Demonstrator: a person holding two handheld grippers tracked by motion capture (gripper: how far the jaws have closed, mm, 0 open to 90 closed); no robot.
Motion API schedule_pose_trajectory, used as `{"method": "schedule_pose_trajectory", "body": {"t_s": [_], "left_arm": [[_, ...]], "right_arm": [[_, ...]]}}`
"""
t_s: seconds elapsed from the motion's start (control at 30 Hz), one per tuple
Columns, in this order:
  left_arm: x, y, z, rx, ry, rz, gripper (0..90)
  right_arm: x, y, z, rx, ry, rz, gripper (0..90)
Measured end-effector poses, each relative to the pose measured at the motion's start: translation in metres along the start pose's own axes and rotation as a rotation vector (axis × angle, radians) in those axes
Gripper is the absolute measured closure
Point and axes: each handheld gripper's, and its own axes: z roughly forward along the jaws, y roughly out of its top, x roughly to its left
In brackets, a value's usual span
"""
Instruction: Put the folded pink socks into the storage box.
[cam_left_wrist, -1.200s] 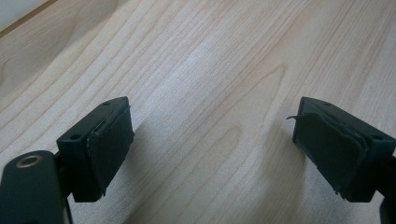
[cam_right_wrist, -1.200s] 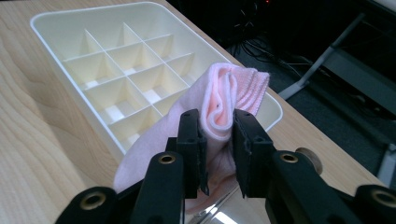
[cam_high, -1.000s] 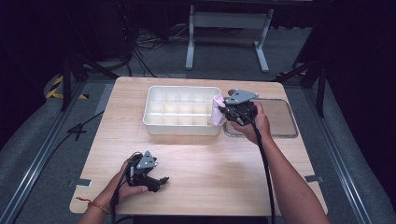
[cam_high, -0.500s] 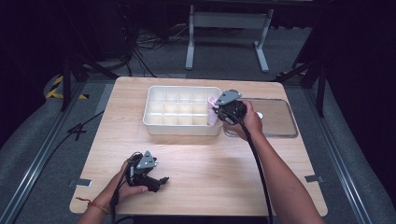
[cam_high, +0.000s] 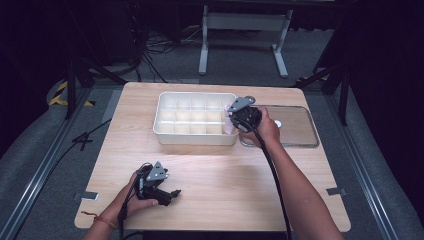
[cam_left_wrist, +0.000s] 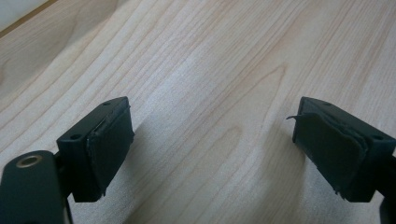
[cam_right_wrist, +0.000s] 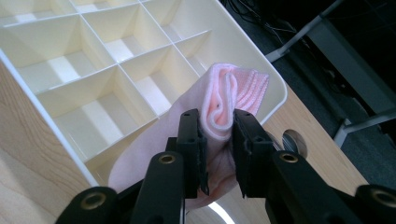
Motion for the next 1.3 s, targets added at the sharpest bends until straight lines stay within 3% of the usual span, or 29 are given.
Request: {"method": "schedule_pose_trajectory", "body": {"t_s": [0.2, 0.4, 0.43, 0.67, 0.87, 1.07, 1.3], "left_arm": [[0.000, 0.000, 0.000, 0.000, 0.000, 0.000, 12.4], [0.000, 0.000, 0.001, -0.006, 0.002, 0.002, 12.4], [0.000, 0.000, 0.001, -0.006, 0.001, 0.001, 12.4], [0.000, 0.000, 0.001, -0.007, 0.003, -0.001, 12.4], [0.000, 0.000, 0.000, 0.000, 0.000, 0.001, 12.4], [0.000, 0.000, 0.000, -0.002, 0.002, 0.003, 12.3], [0.000, 0.000, 0.001, -0.006, 0.002, 0.003, 12.3]], "right_arm": [[0.011, -0.001, 0.009, 0.015, 0.039, -0.037, 74.1], [0.009, -0.006, 0.015, 0.035, 0.078, -0.021, 74.0], [0.007, -0.009, 0.017, 0.052, 0.109, -0.020, 73.9], [0.003, -0.011, 0.023, 0.098, 0.184, -0.005, 73.8], [0.005, -0.010, 0.030, 0.149, 0.212, -0.027, 73.8], [0.003, -0.008, 0.035, 0.202, 0.243, -0.013, 73.8], [0.001, -0.008, 0.039, 0.222, 0.250, -0.011, 73.8]]}}
